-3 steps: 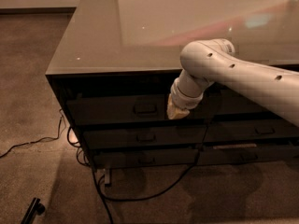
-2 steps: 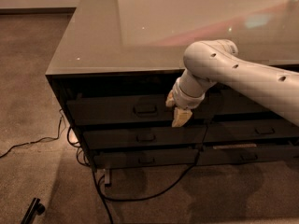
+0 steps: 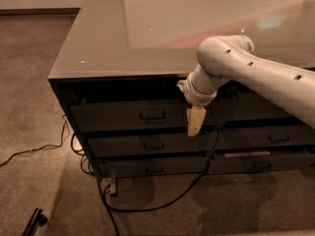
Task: Open top drawer
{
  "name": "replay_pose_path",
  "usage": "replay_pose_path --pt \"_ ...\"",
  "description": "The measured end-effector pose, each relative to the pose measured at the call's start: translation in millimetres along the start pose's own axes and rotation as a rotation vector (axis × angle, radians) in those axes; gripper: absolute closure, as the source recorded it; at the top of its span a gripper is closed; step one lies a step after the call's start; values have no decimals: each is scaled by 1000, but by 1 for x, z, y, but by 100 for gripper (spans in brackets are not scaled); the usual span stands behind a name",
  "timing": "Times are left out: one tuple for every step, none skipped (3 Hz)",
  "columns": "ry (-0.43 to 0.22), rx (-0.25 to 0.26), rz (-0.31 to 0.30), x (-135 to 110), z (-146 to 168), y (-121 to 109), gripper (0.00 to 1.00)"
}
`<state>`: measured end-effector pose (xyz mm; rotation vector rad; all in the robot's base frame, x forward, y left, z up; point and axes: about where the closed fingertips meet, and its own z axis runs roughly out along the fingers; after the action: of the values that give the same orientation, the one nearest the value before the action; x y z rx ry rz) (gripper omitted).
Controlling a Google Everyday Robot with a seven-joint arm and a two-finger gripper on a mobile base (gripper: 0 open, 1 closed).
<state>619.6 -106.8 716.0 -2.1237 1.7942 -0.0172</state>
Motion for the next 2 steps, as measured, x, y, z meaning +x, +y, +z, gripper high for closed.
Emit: replay_pose_path --pt "15 7 2 2 6 -12 0" --pt "26 -7 2 2 17 -17 0"
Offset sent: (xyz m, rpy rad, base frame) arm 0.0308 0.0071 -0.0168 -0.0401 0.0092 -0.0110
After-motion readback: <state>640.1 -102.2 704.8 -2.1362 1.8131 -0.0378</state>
